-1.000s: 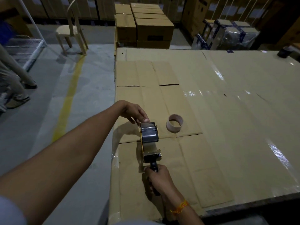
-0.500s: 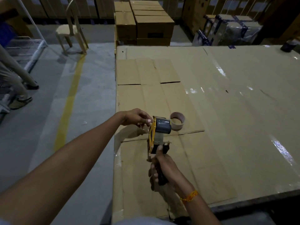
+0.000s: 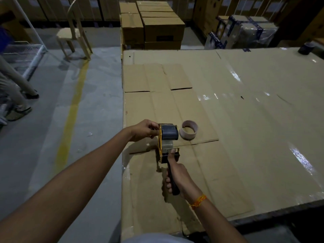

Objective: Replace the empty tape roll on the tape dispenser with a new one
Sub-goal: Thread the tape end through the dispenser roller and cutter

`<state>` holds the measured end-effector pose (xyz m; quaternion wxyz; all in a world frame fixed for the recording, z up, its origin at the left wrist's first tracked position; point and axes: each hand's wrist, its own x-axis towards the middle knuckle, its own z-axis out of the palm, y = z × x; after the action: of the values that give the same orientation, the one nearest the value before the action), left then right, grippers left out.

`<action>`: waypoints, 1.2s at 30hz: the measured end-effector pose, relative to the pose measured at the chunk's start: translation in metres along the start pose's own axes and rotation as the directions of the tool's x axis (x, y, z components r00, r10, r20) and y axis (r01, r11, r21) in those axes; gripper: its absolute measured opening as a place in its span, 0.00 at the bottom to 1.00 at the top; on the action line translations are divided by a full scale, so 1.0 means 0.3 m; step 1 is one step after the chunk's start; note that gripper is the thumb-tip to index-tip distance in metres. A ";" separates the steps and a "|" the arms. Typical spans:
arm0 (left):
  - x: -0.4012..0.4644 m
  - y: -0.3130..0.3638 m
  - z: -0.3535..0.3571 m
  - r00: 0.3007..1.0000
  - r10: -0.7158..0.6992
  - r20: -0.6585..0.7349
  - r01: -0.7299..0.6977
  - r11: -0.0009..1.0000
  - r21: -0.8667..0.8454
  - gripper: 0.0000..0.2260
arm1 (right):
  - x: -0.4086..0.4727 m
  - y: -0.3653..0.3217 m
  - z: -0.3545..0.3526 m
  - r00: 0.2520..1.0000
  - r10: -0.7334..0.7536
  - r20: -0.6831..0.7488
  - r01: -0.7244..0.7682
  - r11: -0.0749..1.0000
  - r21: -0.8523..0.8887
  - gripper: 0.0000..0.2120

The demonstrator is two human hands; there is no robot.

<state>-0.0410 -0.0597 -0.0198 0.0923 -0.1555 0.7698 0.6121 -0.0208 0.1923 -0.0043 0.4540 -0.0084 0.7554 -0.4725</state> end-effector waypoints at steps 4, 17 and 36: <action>0.000 -0.002 -0.009 1.000 -0.030 0.008 0.030 1.000 0.010 0.12 | 0.004 0.003 -0.002 1.000 0.014 -0.010 -0.014 1.000 -0.026 0.43; 0.020 -0.022 0.003 1.000 -0.010 -0.013 0.010 1.000 -0.002 0.11 | 0.015 0.026 0.005 0.995 0.078 0.062 -0.084 0.991 0.102 0.44; 0.004 -0.143 -0.073 0.725 -0.073 -0.685 0.095 0.995 -0.005 0.08 | 0.042 0.089 -0.034 0.914 -0.337 -0.224 0.199 0.856 -0.477 0.12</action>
<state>-0.0260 -0.0898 -0.0544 -0.1679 -0.4033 0.7509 0.4953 -0.0242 0.2087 -0.0305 0.2491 -0.1464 0.8941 -0.3422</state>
